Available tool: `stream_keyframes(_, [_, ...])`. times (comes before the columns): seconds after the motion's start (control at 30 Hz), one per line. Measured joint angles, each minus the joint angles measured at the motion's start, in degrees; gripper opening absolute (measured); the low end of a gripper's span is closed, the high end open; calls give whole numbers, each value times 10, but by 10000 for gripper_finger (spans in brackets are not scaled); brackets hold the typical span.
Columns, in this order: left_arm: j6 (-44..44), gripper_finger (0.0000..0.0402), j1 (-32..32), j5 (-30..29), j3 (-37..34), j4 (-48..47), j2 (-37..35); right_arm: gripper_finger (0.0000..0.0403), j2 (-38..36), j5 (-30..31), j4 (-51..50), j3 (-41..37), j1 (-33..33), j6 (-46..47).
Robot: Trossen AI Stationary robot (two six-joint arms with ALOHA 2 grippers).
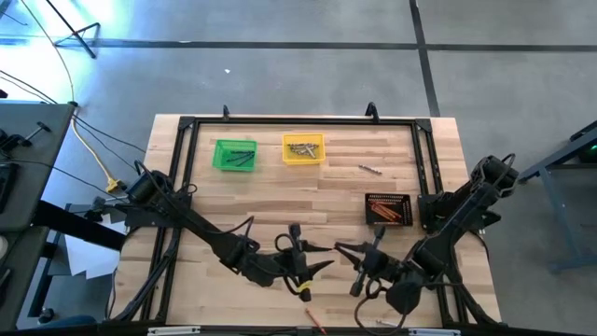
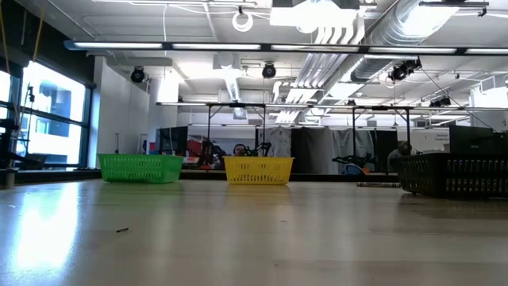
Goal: Sort crayons
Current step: Put the blue crayon into the green bin
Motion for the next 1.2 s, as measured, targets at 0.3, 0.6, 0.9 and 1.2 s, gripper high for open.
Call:
stream_keyframes(0.3, [-30,115,0,0,0,-22,0,1,0,-52,136,0,4,-156])
stream_keyframes(0.6, [-39,115,0,31,0,-22,0,1,0,-101,147,0,-18,-176])
stream_keyframes(0.9, [-39,113,-1,30,0,-22,0,1,0,-144,157,0,-34,-176])
stream_keyframes(1.2, [-61,14,2,26,0,-22,0,1,0,-147,156,0,-33,-176])
